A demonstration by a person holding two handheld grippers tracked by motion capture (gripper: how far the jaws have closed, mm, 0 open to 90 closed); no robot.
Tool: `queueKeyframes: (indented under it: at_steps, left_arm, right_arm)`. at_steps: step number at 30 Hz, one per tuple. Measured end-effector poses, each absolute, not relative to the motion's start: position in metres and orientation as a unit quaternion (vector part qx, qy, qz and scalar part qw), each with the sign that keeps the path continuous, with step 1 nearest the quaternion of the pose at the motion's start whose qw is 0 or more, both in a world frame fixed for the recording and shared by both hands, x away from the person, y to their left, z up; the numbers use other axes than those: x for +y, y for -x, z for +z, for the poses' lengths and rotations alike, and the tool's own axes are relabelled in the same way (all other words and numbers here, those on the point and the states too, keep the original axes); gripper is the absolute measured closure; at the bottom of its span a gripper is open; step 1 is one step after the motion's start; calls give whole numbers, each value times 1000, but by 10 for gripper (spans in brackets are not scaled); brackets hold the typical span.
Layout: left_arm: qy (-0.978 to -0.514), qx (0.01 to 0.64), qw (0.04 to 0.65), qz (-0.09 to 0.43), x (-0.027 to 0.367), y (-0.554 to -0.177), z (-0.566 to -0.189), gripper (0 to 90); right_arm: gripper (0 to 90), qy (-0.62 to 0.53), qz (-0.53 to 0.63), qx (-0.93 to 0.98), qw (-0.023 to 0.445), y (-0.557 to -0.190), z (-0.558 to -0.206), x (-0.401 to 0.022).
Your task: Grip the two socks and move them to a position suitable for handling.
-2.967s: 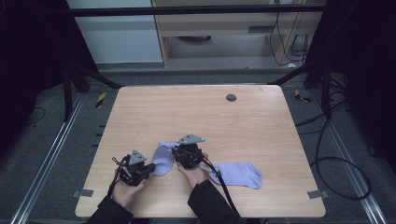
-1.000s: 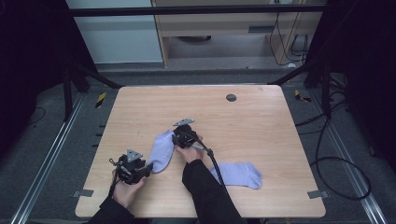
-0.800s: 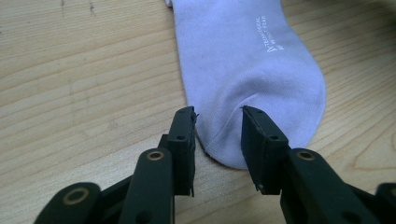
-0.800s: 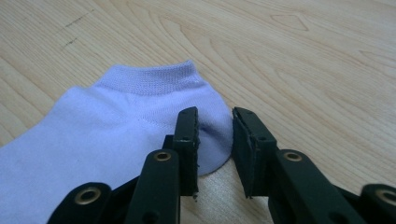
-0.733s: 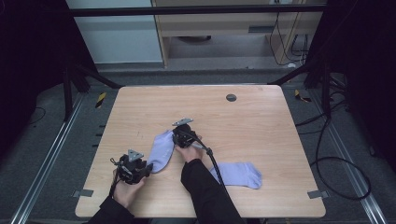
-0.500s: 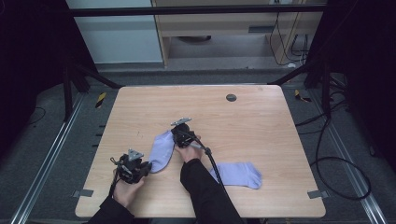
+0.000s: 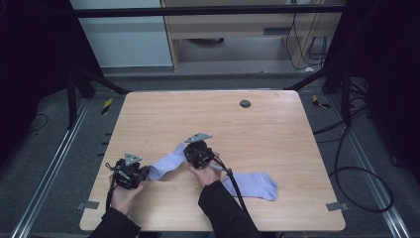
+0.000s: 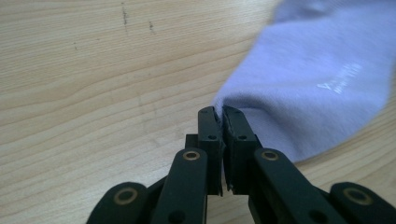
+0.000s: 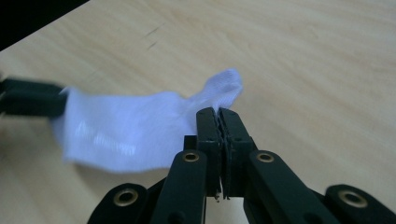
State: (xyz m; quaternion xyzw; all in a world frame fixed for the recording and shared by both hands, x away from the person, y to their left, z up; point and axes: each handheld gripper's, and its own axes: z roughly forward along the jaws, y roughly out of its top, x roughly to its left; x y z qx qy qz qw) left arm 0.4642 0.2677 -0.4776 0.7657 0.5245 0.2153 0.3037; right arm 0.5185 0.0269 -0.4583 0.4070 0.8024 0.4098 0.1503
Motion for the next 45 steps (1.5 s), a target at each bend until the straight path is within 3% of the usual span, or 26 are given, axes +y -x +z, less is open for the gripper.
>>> queueKeyframes:
  at_steps: [12, 18, 22, 27, 33, 39, 41, 45]
  left_arm:
    - [-802, 476, 292, 214, 251, -468, -483, 830]
    - [-789, 485, 308, 219, 256, -466, -481, 619]
    - [-777, 499, 313, 222, 264, -462, -478, 554]
    - [-782, 504, 295, 217, 266, -454, -481, 536]
    - [-785, 513, 285, 197, 265, -459, -489, 603]
    - [-784, 518, 287, 187, 264, -462, -488, 780]
    - [-782, 520, 289, 183, 263, -463, -488, 846]
    - [-776, 522, 294, 196, 266, -464, -485, 869]
  right_arm:
    - [880, -428, 390, 808, 106, -444, -491, 4]
    - [773, -428, 389, 808, 115, -441, -488, -7]
    - [705, -417, 409, 801, 130, -445, -476, -13]
    - [668, -419, 405, 803, 124, -462, -480, -6]
    - [688, -422, 378, 815, 122, -476, -497, 5]
    - [882, -425, 364, 818, 135, -471, -499, 6]
    - [899, -425, 364, 819, 127, -469, -498, 6]
    - [900, -427, 373, 816, 115, -464, -498, 6]
